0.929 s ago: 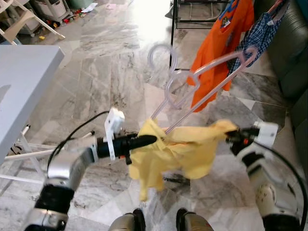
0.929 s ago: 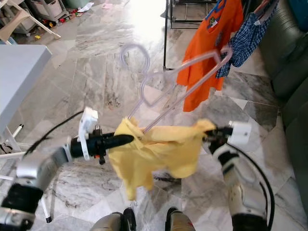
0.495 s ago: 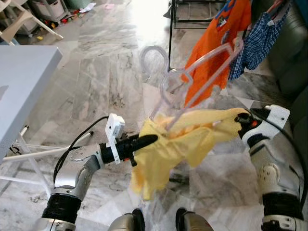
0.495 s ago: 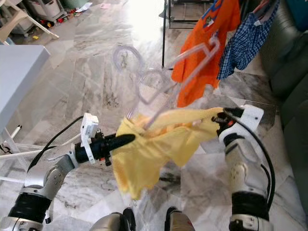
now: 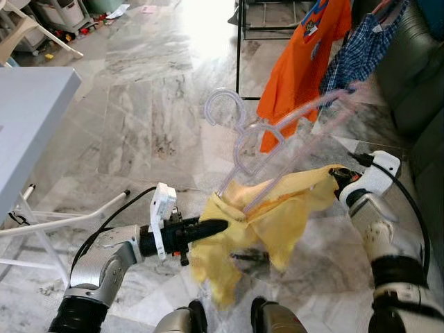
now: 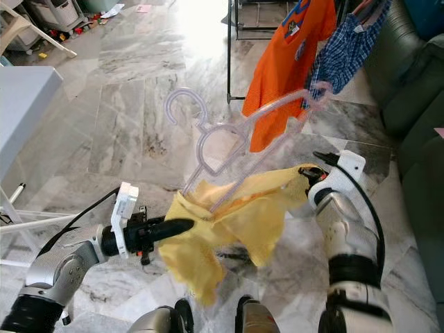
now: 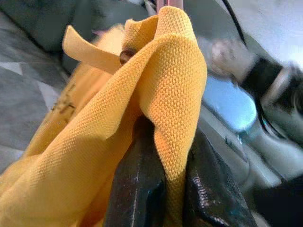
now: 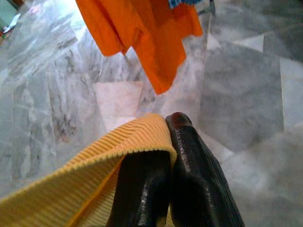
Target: Hang hanger
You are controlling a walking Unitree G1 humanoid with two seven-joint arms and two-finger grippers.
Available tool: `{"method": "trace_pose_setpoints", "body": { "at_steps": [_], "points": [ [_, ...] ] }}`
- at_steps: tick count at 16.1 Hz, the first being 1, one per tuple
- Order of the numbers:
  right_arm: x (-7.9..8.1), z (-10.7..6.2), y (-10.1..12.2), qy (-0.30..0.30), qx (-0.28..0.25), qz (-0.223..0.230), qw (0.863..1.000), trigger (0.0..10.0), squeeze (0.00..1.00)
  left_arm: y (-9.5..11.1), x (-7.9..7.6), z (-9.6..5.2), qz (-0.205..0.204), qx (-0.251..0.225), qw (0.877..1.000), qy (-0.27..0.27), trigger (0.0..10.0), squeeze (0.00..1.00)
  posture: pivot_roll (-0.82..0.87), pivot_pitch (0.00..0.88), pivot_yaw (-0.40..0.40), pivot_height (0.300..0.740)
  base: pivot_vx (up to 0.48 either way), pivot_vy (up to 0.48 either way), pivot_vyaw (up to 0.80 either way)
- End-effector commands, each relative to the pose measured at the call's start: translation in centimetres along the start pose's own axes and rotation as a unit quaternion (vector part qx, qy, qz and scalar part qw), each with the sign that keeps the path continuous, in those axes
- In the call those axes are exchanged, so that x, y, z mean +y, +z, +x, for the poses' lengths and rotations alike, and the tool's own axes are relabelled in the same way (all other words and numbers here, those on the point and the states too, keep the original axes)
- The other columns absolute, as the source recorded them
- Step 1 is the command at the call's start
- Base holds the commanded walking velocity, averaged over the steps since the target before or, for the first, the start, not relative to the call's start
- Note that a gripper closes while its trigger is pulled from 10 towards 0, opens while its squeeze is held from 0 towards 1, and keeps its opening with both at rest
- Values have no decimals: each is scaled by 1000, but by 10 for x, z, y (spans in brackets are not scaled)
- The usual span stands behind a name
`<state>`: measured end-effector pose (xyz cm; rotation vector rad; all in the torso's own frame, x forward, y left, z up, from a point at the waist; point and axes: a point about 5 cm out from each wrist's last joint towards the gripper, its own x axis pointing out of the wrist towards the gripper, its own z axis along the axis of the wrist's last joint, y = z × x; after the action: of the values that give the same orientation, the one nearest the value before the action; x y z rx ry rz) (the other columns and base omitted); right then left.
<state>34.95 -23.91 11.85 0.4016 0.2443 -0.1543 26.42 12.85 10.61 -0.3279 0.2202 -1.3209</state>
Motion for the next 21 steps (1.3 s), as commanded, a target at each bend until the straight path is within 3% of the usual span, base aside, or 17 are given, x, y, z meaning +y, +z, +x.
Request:
{"method": "trace_pose_setpoints", "body": {
  "at_steps": [1, 3, 5, 8, 11, 13, 17, 21],
  "points": [
    [-29, -3, 26, -65, -34, 15, 997, 0, 0, -5, -3, -14, 26, 30, 999, -12, 10000, 0, -168, 227, 42, 740, 0, 0, 0],
    [-26, -1, 40, -65, -46, 14, 997, 0, 0, -15, 0, -16, 54, 64, 996, -8, 10000, 0, -175, 230, 42, 740, 0, 0, 0],
    [-20, 2, 61, -60, -71, 18, 996, 0, 0, -21, 6, -14, 108, 82, 991, 21, 10000, 0, -176, 231, 42, 740, 0, 0, 0],
    [-9, 3, 76, -50, -94, -4, 994, 0, 0, -36, 23, -21, 165, 119, 975, 92, 10000, 0, -176, 231, 41, 740, 0, 0, 0],
    [-6, 2, 81, -56, -111, -24, 992, 0, 0, -38, 47, -31, 120, 81, 961, 237, 10000, 0, -180, 230, 38, 740, 0, 0, 0],
    [-6, 0, 81, -56, -114, -42, 991, 0, 0, -36, 53, -32, 112, 54, 955, 269, 10000, 0, -182, 227, 35, 740, 0, 0, 0],
    [-20, -3, 89, -82, -126, -54, 987, 0, 0, -31, 48, -30, 125, 19, 966, 225, 10000, 0, -187, 227, 36, 740, 0, 0, 0],
    [-31, -3, 103, -102, -140, -17, 985, 0, 0, -32, 37, -29, 141, 37, 978, 152, 10000, 0, -187, 233, 45, 740, 0, 0, 0]
  ]
}}
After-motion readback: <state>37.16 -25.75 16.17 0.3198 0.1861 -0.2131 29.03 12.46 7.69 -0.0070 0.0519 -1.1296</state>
